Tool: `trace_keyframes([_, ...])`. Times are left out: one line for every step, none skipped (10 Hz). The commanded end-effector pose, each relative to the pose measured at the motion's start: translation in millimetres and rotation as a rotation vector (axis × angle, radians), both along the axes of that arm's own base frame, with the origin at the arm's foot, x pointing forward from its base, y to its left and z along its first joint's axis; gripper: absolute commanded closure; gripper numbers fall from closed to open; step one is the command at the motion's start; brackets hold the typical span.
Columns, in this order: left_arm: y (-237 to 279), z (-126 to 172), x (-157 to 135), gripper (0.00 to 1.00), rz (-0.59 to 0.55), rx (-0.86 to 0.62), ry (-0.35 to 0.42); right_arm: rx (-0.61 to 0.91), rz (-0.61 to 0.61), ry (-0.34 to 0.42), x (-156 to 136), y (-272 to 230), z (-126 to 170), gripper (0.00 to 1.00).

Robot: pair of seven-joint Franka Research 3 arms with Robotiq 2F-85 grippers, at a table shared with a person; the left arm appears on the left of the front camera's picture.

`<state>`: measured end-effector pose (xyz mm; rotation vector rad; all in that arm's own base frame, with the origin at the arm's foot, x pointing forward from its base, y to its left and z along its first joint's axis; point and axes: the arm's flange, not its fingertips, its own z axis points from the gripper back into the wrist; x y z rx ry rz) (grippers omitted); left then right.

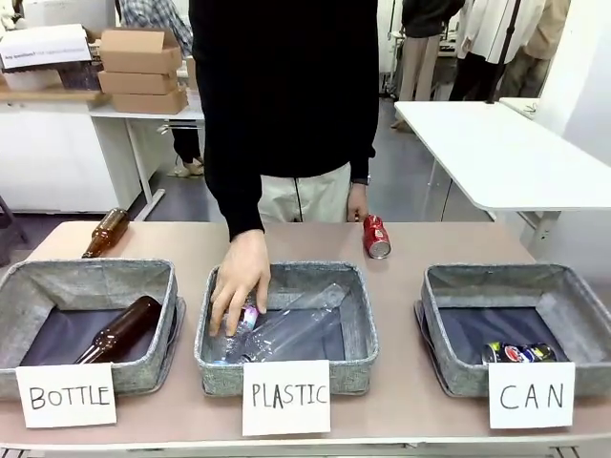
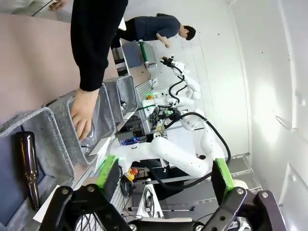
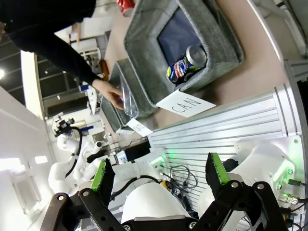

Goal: Sort the can waste into the basket.
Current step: Pick up the can waste from the table and place it in the right Fabric basket.

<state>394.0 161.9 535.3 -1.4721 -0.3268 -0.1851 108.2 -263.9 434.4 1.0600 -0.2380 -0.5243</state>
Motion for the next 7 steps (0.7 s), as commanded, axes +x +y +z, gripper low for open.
trace_keyframes([-4,-8,-1,0.00,-0.013,0.001,0.015,0.004,-0.024,-0.007,-8,0,2,0.00])
trace_keyframes([-4,-8,-1,0.00,-0.013,0.001,0.015,0.004,-0.024,-0.007,-8,0,2,0.00])
trace_keyframes([-4,-8,-1,0.00,-0.013,0.001,0.015,0.004,-0.024,-0.007,-8,0,2,0.00])
trace_keyframes([-4,-8,-1,0.00,-0.013,0.001,0.015,0.004,-0.024,-0.007,-8,0,2,0.00])
trace_keyframes([-4,-8,-1,0.00,-0.013,0.001,0.015,0.004,-0.024,-0.007,-8,0,2,0.00])
trace_keyframes([-4,-8,-1,0.00,-0.013,0.001,0.015,0.000,0.000,0.000,0,0,0,0.00])
trace_keyframes([-4,-8,-1,0.00,-0.013,0.001,0.015,-0.199,0.000,-0.028,33,37,34,0.00])
